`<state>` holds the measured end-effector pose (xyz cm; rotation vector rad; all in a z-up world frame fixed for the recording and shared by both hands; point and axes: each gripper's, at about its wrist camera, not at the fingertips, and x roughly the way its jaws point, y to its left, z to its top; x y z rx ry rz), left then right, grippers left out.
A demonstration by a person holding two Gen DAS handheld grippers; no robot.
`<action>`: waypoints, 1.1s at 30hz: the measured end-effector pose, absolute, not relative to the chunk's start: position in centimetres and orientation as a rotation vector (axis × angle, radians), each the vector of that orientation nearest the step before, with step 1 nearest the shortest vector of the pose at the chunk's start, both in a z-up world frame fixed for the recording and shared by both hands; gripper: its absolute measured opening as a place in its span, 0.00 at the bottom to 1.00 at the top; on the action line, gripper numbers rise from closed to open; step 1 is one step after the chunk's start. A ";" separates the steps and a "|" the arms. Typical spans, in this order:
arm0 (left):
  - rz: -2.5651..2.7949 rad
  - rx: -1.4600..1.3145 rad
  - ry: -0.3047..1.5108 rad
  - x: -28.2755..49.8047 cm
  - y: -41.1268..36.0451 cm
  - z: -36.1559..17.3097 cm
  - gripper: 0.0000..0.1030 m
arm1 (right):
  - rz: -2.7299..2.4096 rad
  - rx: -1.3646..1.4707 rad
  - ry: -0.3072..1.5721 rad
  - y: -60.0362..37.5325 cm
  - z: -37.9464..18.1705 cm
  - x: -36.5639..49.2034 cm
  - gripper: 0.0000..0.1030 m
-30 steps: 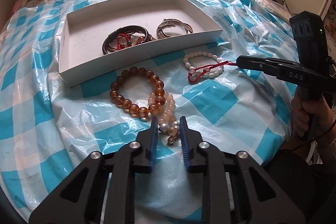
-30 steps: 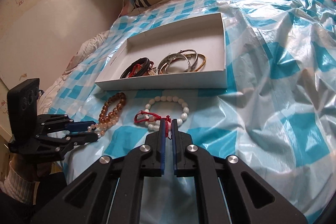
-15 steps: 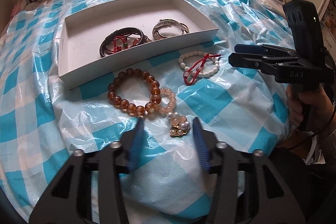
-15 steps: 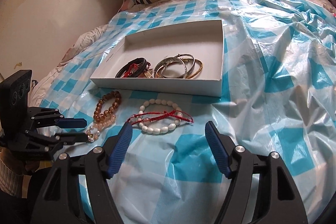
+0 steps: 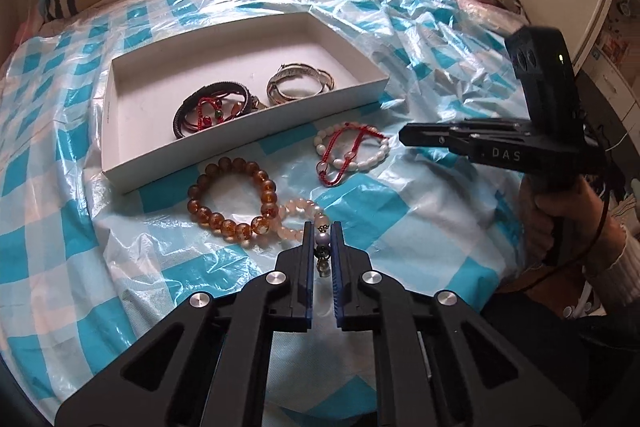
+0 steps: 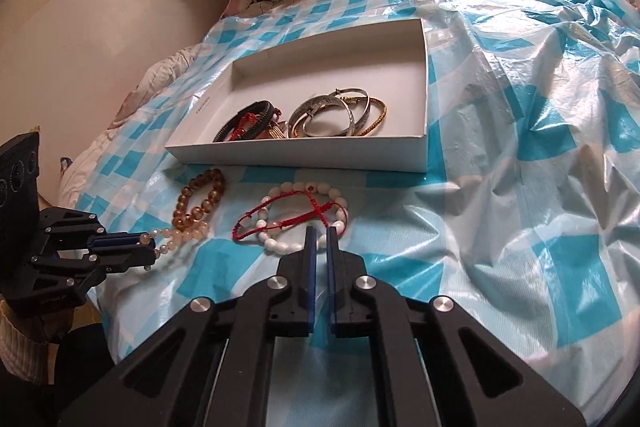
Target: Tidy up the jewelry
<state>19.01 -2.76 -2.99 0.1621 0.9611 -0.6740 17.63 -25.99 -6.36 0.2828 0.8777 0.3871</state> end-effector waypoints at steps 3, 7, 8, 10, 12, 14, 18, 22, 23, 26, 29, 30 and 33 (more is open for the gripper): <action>-0.687 0.092 0.936 18.7 -2.1 -1.8 0.07 | 0.408 0.311 0.840 -26.4 -5.3 15.9 0.05; -0.666 0.075 0.943 18.6 -2.2 -1.8 0.07 | 0.373 0.243 0.859 -25.8 -5.0 16.6 0.34; -0.663 0.073 0.948 18.7 -2.3 -2.1 0.07 | 0.366 0.227 0.856 -25.4 -4.9 17.1 0.66; -0.654 0.088 0.952 18.6 -2.5 -2.4 0.07 | 0.380 0.174 0.841 -24.5 -4.7 18.2 0.68; -0.648 0.102 0.951 18.5 -2.8 -2.4 0.07 | 0.384 0.102 0.856 -23.1 -5.1 19.8 0.68; -0.645 0.104 0.956 18.6 -2.8 -2.5 0.07 | 0.367 0.020 0.882 -21.7 -6.0 21.4 0.68; -0.642 0.077 0.967 18.8 -2.3 -2.7 0.07 | 0.339 -0.057 0.941 -20.8 -8.2 22.6 0.18; -0.643 0.086 0.960 18.7 -2.5 -2.7 0.07 | 0.331 0.025 0.905 -22.3 -7.4 21.8 0.05; -0.639 0.091 0.953 18.6 -2.5 -2.6 0.07 | 0.336 0.065 0.896 -22.8 -7.1 21.4 0.05; -0.615 0.096 0.929 18.4 -2.3 -2.2 0.07 | 0.351 0.162 0.864 -24.0 -6.2 19.8 0.05; -0.593 0.078 0.911 18.2 -1.8 -1.7 0.07 | 0.381 0.255 0.824 -24.9 -5.2 17.9 0.05; -0.584 0.078 0.905 18.2 -1.7 -1.6 0.07 | 0.391 0.281 0.811 -25.2 -5.0 17.2 0.05; -0.560 0.086 0.885 18.0 -1.6 -1.2 0.07 | 0.424 0.360 0.775 -25.6 -4.2 15.6 0.05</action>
